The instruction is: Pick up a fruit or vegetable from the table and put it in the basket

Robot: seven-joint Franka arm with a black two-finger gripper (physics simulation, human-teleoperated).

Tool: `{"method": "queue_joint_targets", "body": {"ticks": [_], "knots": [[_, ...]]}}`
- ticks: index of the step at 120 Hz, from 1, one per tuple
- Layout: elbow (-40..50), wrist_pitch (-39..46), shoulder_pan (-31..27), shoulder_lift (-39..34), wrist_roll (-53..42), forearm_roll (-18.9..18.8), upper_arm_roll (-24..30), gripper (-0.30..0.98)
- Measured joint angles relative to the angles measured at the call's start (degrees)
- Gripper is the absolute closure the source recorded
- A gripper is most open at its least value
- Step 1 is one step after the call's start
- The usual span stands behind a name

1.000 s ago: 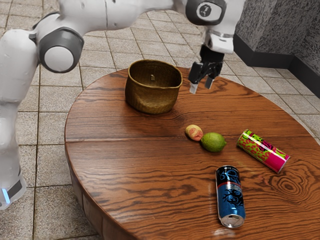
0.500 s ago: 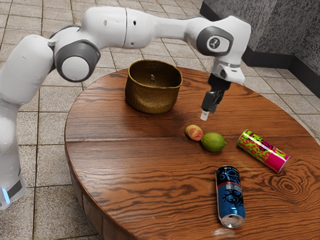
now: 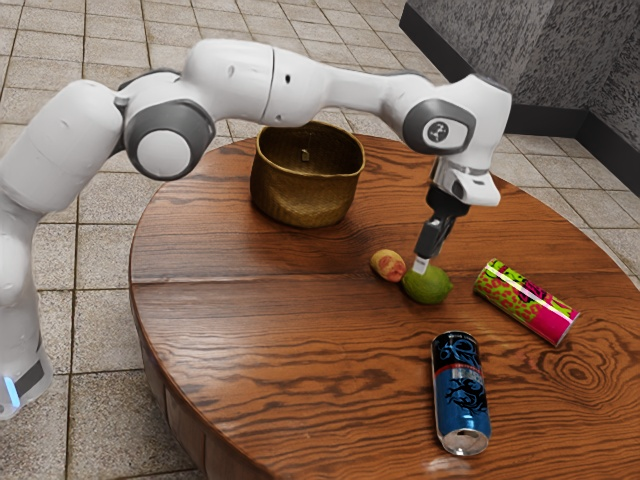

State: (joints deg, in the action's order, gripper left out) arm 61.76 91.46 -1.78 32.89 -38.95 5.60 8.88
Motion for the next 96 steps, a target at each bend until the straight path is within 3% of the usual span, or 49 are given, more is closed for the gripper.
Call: {"method": "queue_joint_targets", "body": {"ticks": [28, 96], "knots": [[0.0, 5.0, 0.0, 2.3, 0.5, -5.0, 0.1, 0.00], [0.0, 7.7, 0.0, 4.1, 1.5, -5.6, 0.2, 0.00]]}}
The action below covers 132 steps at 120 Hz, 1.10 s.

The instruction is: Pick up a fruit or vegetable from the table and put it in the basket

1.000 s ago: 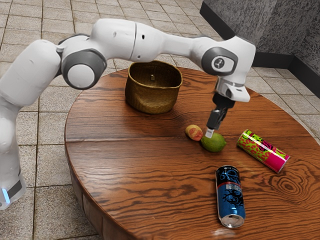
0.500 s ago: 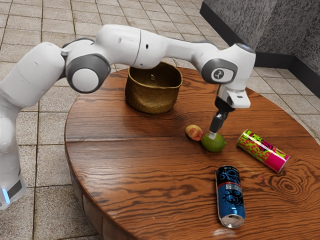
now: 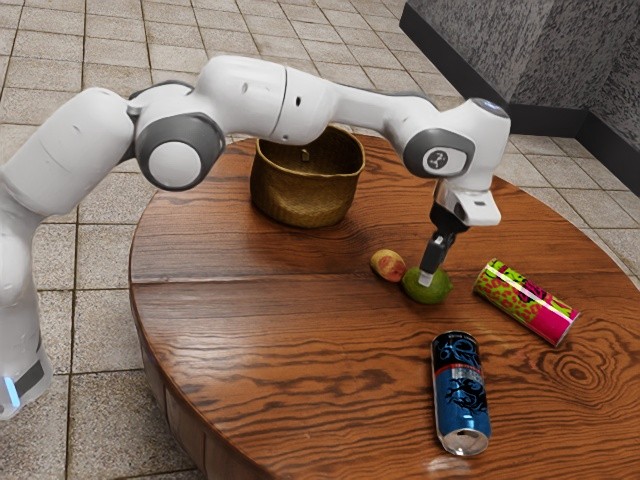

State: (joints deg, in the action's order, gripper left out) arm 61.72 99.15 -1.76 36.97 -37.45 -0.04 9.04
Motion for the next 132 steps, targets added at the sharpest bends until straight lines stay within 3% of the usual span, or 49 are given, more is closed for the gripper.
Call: {"method": "queue_joint_targets", "body": {"ticks": [40, 70, 107, 132], "knots": [[0.6, 0.0, 0.1, 1.7, 0.4, 0.5, 0.0, 0.00], [0.6, -0.4, 0.0, 1.7, 1.3, 1.7, 0.0, 0.24], [0.4, -2.1, 0.0, 1.1, 2.2, 2.0, 0.1, 0.24], [-0.1, -5.2, -1.4, -6.9, 2.2, 1.7, -0.4, 0.26]]}}
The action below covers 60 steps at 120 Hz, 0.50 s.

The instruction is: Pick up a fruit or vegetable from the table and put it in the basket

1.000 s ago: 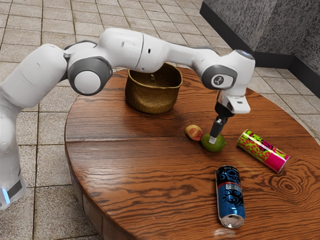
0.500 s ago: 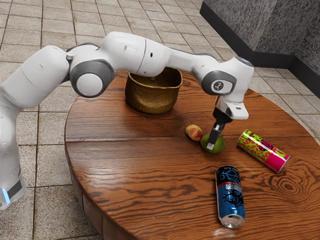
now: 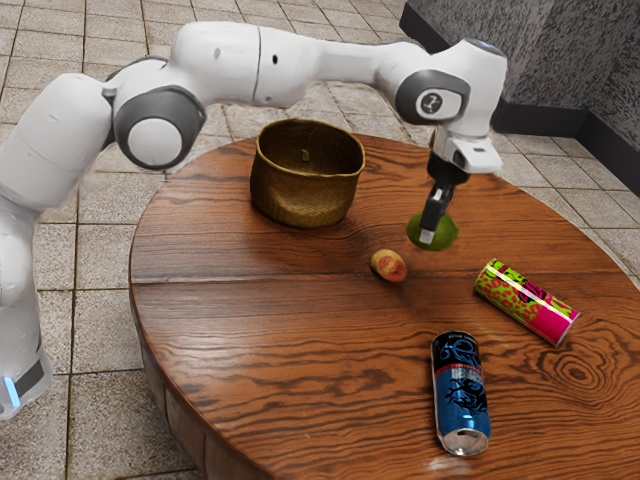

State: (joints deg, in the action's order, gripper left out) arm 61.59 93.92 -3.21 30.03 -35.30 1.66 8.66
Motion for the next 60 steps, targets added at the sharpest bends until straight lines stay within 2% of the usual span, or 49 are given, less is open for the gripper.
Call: {"method": "queue_joint_targets", "body": {"ticks": [11, 29, 60], "knots": [[0.0, -2.0, -3.8, -5.0, -0.4, 0.0, -0.1, 0.25], [0.0, -6.2, -15.3, -9.8, -1.7, -0.3, -0.5, 0.25], [0.1, -11.1, -23.0, -11.4, -4.8, -0.5, -1.6, 0.26]]}}
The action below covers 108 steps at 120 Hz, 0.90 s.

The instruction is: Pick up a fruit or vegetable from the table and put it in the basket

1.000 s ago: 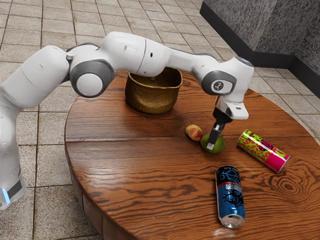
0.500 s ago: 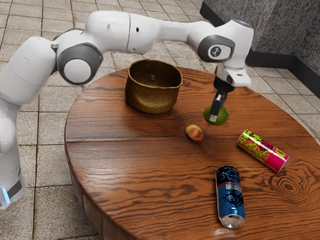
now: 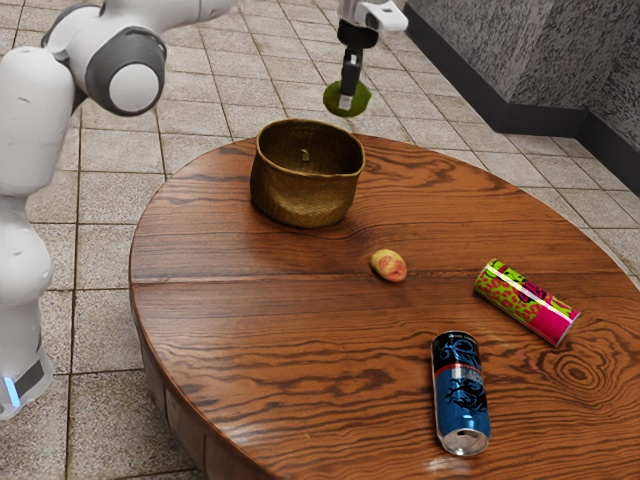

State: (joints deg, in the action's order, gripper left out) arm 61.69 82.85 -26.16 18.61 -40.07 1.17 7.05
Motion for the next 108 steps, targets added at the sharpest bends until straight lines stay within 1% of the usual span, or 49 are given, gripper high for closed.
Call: {"method": "queue_joint_targets", "body": {"ticks": [23, 56, 61, 70, 81, 96, 102, 108], "knots": [[3.6, -4.2, 2.4, -2.6, -1.6, -0.6, 0.1, 0.26], [5.8, -5.8, 1.8, -2.1, -3.2, -2.5, -2.2, 0.26], [5.8, -5.8, 2.1, -1.9, -3.4, -2.8, -2.2, 0.17], [5.8, -5.9, 2.3, -1.2, -3.9, -3.1, -2.1, 0.10], [5.7, -5.9, 2.3, -0.3, -4.4, -3.3, -2.0, 0.05], [5.7, -5.8, 2.6, 0.1, -5.0, -3.4, -1.8, 0.02], [5.8, -5.9, 5.4, 0.1, -5.9, -3.3, -1.7, 0.02], [5.8, -6.0, 9.4, 0.4, -6.9, -2.9, -1.6, 0.01]]}}
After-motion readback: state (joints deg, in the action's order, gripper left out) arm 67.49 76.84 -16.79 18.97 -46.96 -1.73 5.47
